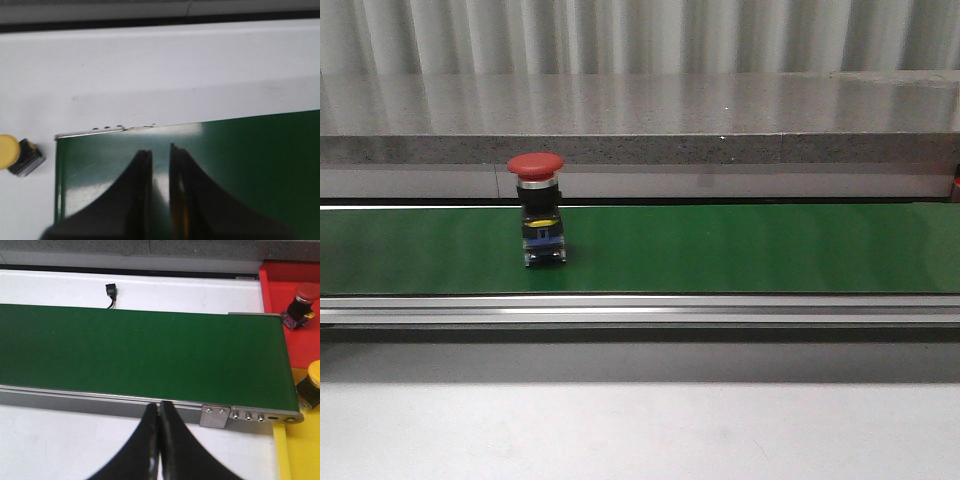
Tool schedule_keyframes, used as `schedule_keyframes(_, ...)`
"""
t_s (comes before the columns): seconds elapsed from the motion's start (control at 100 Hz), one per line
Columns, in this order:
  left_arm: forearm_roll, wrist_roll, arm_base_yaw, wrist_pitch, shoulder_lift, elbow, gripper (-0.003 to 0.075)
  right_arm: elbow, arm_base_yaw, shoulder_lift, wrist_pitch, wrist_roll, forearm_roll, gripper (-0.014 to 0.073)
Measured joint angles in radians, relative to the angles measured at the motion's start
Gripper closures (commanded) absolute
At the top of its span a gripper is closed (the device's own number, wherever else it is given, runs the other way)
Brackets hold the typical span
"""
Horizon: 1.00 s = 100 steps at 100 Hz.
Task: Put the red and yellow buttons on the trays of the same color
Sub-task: 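Grasp a yellow button with the left gripper and set it on the belt, then lower the right gripper onto the arriving red button and grasp it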
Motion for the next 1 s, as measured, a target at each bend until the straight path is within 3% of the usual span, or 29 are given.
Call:
schedule_keyframes(0.5, -0.015, 0.004, -0.287, -0.095, -0.337, 0.293, 0.074, 0.0, 0.0, 0.0, 0.0, 0.0, 0.0, 0.0659)
schedule_keyframes(1.0, -0.037, 0.004, -0.301, -0.113, -0.704, 0.603, 0.074, -0.041, 0.006, 0.045, 0.025, 0.0, 0.0, 0.0659)
